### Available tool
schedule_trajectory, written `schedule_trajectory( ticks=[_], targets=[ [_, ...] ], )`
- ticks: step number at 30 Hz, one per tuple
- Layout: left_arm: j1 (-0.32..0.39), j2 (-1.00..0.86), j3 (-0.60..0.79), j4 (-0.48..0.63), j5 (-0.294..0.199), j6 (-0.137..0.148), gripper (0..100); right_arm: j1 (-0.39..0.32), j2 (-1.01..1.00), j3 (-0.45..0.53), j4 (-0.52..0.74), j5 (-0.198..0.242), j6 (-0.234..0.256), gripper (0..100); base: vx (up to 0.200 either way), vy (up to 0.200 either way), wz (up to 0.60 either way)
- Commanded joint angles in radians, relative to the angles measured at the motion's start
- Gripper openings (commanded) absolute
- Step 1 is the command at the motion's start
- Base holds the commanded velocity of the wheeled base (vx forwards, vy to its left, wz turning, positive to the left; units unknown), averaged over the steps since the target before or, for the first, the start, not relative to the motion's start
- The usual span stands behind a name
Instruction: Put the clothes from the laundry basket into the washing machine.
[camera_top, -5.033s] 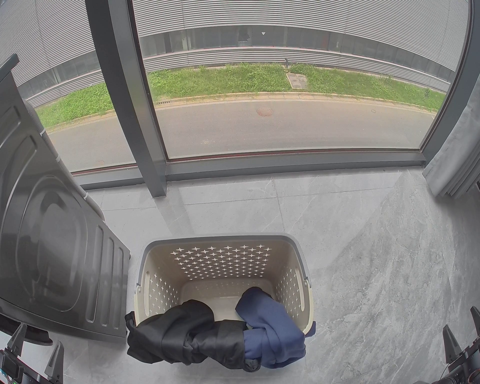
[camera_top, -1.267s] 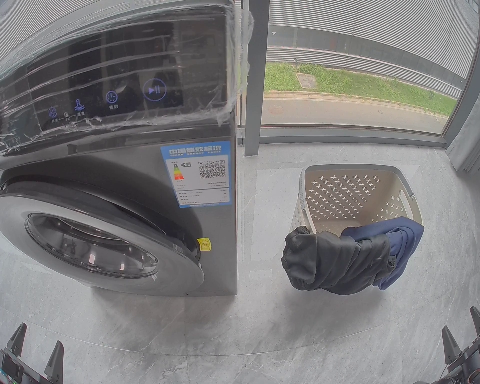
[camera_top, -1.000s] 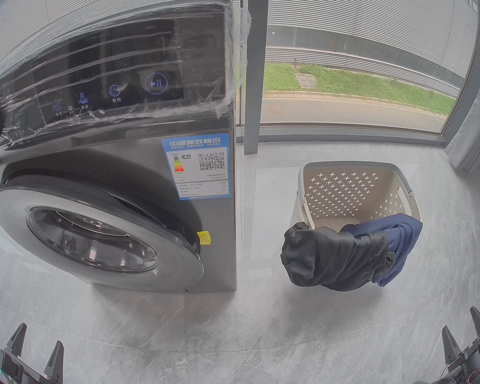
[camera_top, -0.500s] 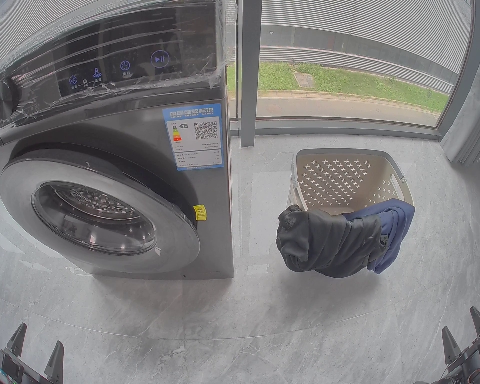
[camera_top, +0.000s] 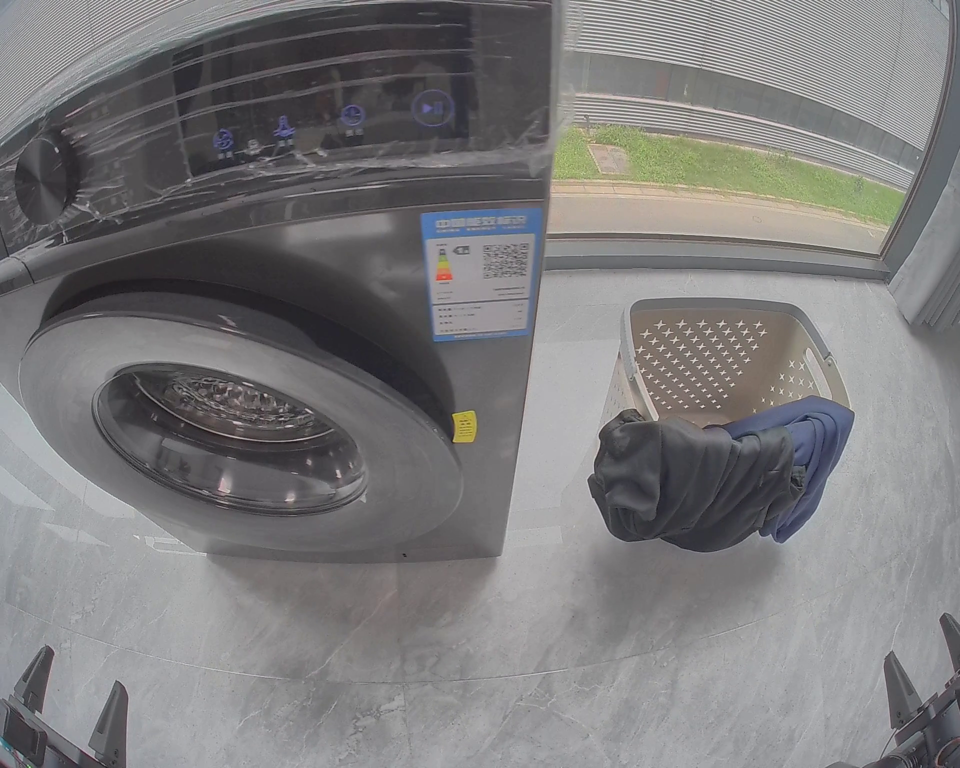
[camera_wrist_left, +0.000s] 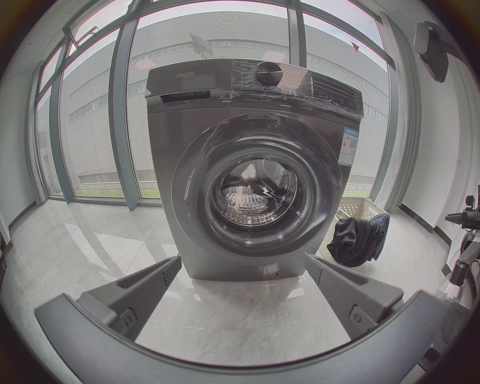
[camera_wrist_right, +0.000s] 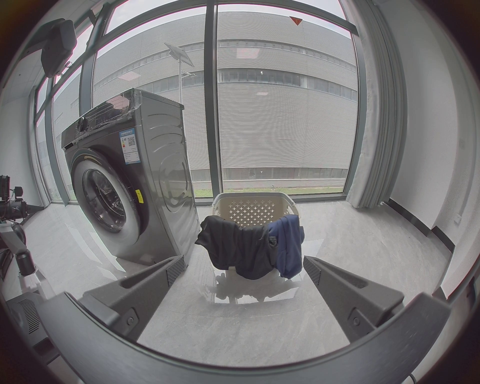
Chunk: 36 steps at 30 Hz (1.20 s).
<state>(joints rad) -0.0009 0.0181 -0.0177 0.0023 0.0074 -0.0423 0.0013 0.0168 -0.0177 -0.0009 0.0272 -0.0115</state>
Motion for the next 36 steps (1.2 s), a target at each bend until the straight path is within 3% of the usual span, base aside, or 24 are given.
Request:
schedule_trajectory(
  ticks=[1,8,14,26,36],
  targets=[
    [0.001,-0.013,0.015,0.001,0.0,-0.001,100,0.0,-0.017,0.018,-0.001,0.0,-0.001,100,0.0,0.2,0.0],
    [0.001,-0.013,0.015,0.001,0.0,-0.001,100,-0.003,-0.017,0.018,-0.001,0.0,-0.001,100,0.0,0.029,0.0],
    [0.001,-0.013,0.015,0.001,0.0,-0.001,100,-0.001,-0.017,0.018,-0.002,0.0,-0.001,100,0.0,0.0,0.6],
    [0.001,-0.013,0.015,0.001,0.0,-0.001,100,-0.001,-0.017,0.018,-0.002,0.0,-0.001,100,0.0,0.2,0.0],
    [0.001,-0.013,0.015,0.001,0.0,-0.001,100,-0.001,-0.017,0.018,-0.002,0.0,0.001,100,0.0,0.0,0.0]
  ],
)
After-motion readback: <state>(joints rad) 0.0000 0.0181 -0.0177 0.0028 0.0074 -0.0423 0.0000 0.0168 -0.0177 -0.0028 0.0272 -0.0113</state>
